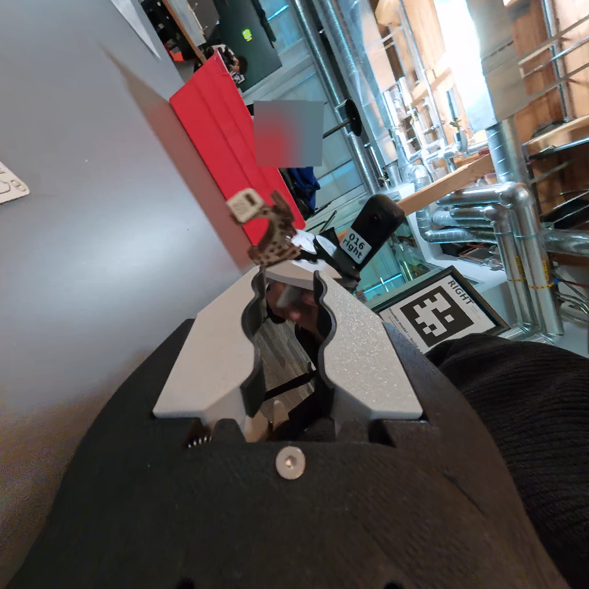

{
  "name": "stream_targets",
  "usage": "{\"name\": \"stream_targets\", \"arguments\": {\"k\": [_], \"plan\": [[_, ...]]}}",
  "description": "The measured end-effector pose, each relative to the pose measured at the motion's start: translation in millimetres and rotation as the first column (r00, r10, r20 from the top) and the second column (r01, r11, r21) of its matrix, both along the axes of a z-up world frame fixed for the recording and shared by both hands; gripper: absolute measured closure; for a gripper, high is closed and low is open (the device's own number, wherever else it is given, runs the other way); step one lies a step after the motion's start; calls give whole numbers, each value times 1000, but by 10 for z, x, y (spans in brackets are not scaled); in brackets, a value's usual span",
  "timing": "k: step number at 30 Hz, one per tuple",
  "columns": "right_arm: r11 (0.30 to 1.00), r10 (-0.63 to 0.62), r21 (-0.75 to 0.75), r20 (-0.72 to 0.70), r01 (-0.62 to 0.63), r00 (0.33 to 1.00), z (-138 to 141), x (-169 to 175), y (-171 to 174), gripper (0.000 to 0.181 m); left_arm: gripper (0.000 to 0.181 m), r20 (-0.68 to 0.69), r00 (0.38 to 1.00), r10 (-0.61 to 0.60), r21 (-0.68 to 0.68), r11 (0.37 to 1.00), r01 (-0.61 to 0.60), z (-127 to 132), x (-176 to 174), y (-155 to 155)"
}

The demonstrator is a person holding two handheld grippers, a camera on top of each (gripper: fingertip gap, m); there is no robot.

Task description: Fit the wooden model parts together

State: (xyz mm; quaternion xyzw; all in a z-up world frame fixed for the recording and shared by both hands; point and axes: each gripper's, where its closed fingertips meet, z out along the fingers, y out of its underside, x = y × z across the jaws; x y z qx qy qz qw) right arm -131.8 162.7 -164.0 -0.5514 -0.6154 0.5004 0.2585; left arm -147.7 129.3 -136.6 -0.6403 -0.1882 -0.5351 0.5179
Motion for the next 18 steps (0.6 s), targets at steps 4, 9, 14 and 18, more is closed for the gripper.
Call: {"name": "stream_targets", "arguments": {"k": [4, 9, 14, 18], "plan": [[986, -56, 163, 150, 32, 987, -318, 37, 361, 173, 165, -32, 999, 26, 94, 995, -23, 190, 30, -82], [967, -89, 251, 214, 33, 973, -455, 58, 443, 173, 165, -105, 994, -33, 83, 996, 42, 151, 173, -75], [945, -73, 328, 242, -11, 968, -538, 78, 415, 173, 164, -15, 999, -41, 63, 997, 42, 121, 133, -64], [954, -74, 300, 252, -5, 965, -540, 86, 436, 168, 164, -2, 999, -41, 63, 997, 41, 122, 126, -63]]}}
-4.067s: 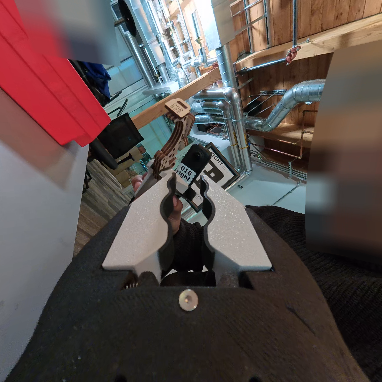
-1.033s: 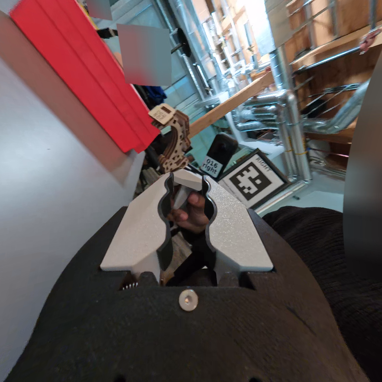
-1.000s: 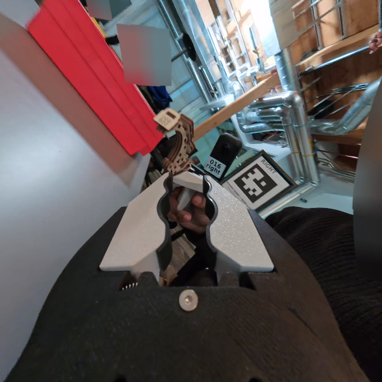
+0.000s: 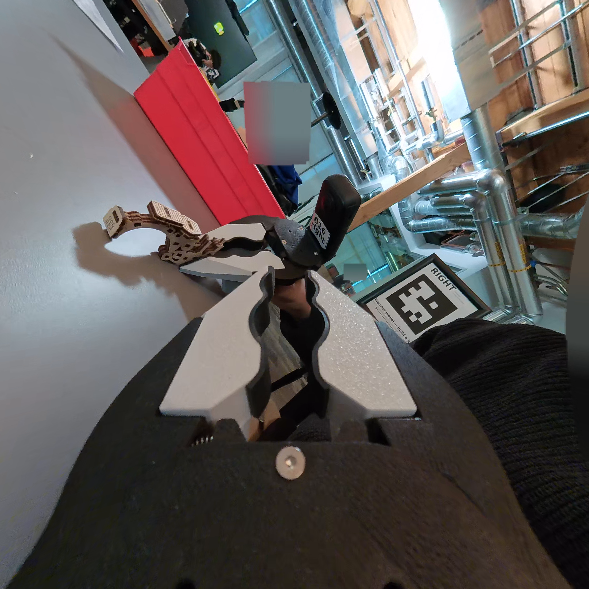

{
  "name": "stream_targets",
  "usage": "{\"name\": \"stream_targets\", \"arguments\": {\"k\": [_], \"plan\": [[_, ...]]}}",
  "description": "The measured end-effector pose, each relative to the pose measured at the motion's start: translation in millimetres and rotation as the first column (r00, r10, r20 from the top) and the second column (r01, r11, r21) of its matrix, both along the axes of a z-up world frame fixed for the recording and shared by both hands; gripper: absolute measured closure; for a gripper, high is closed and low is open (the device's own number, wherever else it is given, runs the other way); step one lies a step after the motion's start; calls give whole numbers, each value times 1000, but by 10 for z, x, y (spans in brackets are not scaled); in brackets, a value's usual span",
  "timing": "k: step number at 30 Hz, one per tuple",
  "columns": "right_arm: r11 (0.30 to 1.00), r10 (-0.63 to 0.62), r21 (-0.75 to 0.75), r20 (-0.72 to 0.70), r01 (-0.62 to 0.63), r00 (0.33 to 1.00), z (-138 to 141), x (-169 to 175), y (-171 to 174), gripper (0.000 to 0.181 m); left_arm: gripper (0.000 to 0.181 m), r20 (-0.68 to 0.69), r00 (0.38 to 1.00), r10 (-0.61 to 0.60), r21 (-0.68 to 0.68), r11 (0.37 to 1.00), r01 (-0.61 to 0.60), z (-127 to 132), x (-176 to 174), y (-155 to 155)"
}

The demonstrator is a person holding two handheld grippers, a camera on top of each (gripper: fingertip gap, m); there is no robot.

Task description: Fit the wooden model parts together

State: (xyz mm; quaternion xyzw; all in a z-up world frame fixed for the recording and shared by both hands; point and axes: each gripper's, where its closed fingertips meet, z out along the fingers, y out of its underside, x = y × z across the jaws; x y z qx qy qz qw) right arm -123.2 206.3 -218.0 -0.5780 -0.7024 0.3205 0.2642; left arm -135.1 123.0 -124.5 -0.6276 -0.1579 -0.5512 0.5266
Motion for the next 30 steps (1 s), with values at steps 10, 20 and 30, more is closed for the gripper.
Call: {"name": "stream_targets", "arguments": {"k": [10, 20, 30], "plan": [[999, -7, 36, -10, 7, 1000, 3, 25, 27, 173, 164, 6, 1000, -3, -2, 1000, 3, -3, 2, 3], [999, 2, 34, -10, -2, 1000, 1, 30, 19, 172, 163, 26, 1000, -12, -13, 1000, 13, -22, 0, 9], [999, -9, 41, -14, 9, 1000, 4, 36, 39, 162, 163, 37, 999, -14, -18, 1000, 14, -32, -4, 14]]}}
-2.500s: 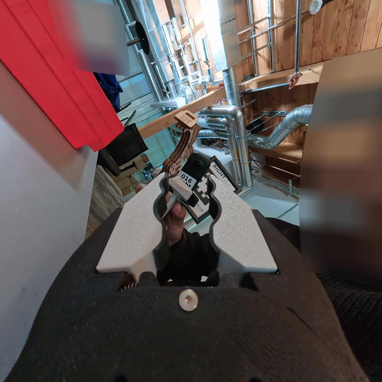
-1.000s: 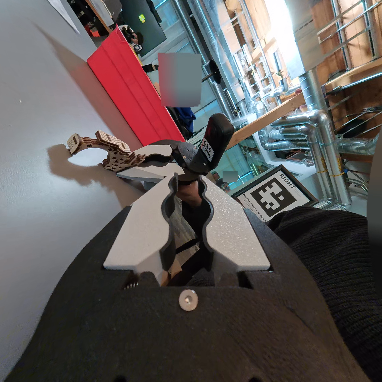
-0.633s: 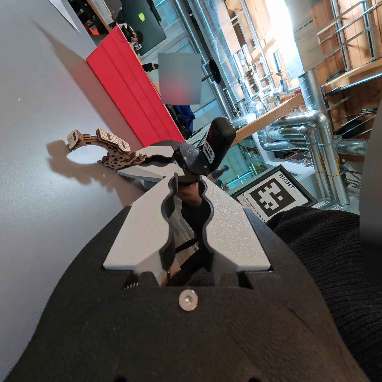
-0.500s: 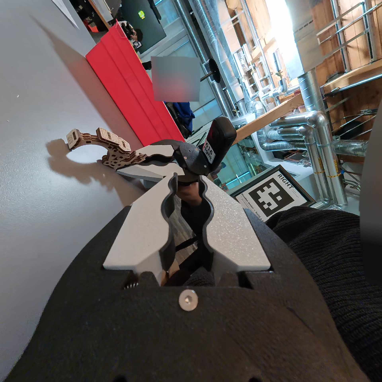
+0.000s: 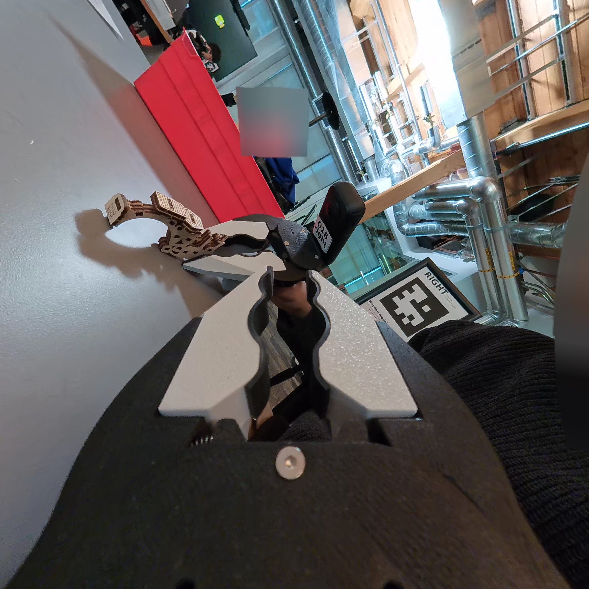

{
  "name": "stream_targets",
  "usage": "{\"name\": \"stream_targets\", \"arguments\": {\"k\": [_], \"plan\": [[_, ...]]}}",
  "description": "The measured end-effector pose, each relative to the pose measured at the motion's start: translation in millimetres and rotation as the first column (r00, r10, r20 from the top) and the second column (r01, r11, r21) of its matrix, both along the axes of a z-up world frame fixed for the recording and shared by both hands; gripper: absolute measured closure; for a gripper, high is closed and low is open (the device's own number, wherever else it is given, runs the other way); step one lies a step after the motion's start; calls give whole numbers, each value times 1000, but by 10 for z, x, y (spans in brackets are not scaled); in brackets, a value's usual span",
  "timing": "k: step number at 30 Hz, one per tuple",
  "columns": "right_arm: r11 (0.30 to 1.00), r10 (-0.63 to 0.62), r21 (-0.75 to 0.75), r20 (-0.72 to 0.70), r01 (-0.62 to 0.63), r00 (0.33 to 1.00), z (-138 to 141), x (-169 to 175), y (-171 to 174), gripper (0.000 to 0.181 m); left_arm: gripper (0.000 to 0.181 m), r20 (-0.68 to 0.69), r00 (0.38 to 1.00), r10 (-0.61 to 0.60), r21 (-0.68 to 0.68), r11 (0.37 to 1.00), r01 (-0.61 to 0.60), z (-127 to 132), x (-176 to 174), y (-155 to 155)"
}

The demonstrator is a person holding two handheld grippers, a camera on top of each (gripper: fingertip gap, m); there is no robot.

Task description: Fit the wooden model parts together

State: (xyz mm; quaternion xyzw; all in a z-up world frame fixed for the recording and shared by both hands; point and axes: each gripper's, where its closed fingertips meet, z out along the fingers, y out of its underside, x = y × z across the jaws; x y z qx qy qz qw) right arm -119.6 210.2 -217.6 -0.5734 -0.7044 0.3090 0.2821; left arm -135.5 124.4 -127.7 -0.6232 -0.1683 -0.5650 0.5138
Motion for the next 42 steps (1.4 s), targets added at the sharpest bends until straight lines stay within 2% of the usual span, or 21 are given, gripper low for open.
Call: {"name": "stream_targets", "arguments": {"k": [17, 30, 39, 42], "plan": [[997, -16, -71, -7, 16, 1000, 35, 24, -2, 146, 162, 11, 1000, -6, -4, 1000, 6, -6, 2, 9], [992, -39, -118, -15, 37, 999, 57, 43, 16, 141, 161, 2, 1000, -14, -1, 1000, 14, -4, 20, 18], [983, -82, -168, -36, 75, 996, 108, 143, 52, 137, 159, -59, 997, -47, 22, 999, 48, 30, 134, 65], [983, -116, -147, -18, 112, 993, 70, 209, 119, 136, 158, -117, 993, -19, 84, 996, 29, 115, 147, 81]]}}
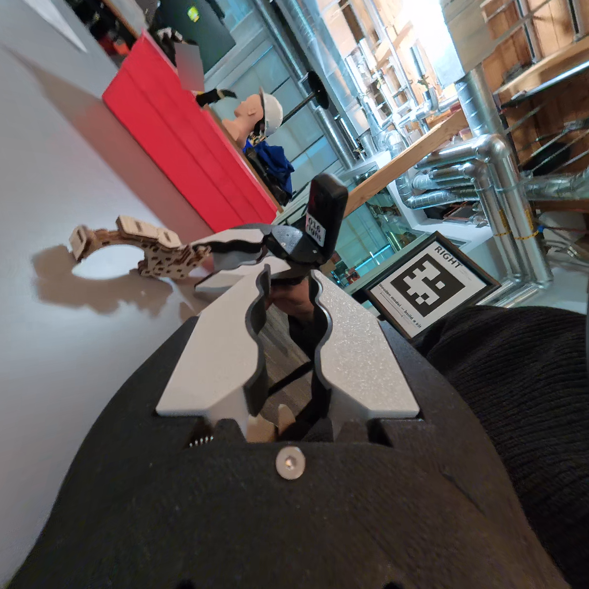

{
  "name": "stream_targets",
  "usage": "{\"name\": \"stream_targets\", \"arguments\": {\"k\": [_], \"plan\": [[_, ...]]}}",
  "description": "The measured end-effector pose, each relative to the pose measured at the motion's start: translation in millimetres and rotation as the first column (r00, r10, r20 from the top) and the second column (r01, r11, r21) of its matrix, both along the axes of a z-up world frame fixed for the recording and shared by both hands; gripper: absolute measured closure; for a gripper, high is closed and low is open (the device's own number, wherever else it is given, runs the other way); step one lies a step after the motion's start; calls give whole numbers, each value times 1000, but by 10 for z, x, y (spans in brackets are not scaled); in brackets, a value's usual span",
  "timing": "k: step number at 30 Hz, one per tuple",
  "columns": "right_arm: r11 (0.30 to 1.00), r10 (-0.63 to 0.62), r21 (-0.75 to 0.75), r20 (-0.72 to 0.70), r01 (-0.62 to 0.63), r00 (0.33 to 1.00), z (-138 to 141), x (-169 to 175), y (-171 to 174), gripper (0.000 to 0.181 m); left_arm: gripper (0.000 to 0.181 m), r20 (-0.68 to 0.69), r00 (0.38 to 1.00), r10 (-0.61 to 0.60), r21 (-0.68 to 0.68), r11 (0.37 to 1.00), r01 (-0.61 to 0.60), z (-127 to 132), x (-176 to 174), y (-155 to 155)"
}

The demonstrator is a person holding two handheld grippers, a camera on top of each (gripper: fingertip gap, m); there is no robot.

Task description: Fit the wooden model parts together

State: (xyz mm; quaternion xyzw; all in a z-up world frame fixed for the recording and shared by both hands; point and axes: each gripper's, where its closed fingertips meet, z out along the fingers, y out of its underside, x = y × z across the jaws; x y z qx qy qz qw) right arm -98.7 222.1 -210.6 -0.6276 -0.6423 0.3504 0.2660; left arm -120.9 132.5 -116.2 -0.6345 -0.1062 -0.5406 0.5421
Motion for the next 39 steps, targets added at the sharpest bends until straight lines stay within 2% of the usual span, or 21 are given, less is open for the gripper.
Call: {"name": "stream_targets", "arguments": {"k": [4, 5, 7, 8, 12, 16, 22, 25, 30, 36, 39], "plan": [[1000, -27, 0, 19, 27, 999, -38, 83, 23, 134, 157, -152, 988, 22, 76, 997, -11, 80, 74, 16], [999, -34, -1, 18, 34, 999, -35, 101, 27, 134, 153, -190, 982, 16, 84, 996, 0, 83, 111, 19], [999, -48, -5, 13, 48, 999, -22, 140, 35, 134, 133, -247, 969, -19, 50, 998, 33, 43, 197, 38], [998, -57, -9, 9, 57, 998, -15, 159, 39, 133, 132, -269, 962, -45, 51, 997, 61, 36, 251, 35], [995, -90, -38, -1, 90, 996, 1, 257, 38, 131, 119, -312, 945, -100, 107, 984, 140, 87, 419, 25], [989, -134, -61, -16, 133, 991, 34, 413, 28, 130, 104, -333, 936, -115, 131, 977, 167, 110, 529, 109], [975, -206, -96, -63, 200, 976, 139, 620, 19, 127, 117, -413, 893, -177, 145, 956, 256, 70, 785, 146], [974, -217, -77, -70, 212, 974, 156, 643, 26, 128, 117, -440, 881, -176, 146, 953, 264, 58, 823, 144], [978, -205, -45, -121, 201, 971, 263, 517, 102, 129, 120, -438, 888, -141, 132, 967, 218, 31, 702, 109], [984, -166, -108, -320, 139, 933, 690, 181, 184, 132, 129, -405, 914, 12, 146, 988, 51, 91, 273, -20], [990, -140, -76, -347, 121, 928, 747, 52, 212, 132, 130, -418, 904, 92, 143, 989, -34, 82, 43, -50]]}}
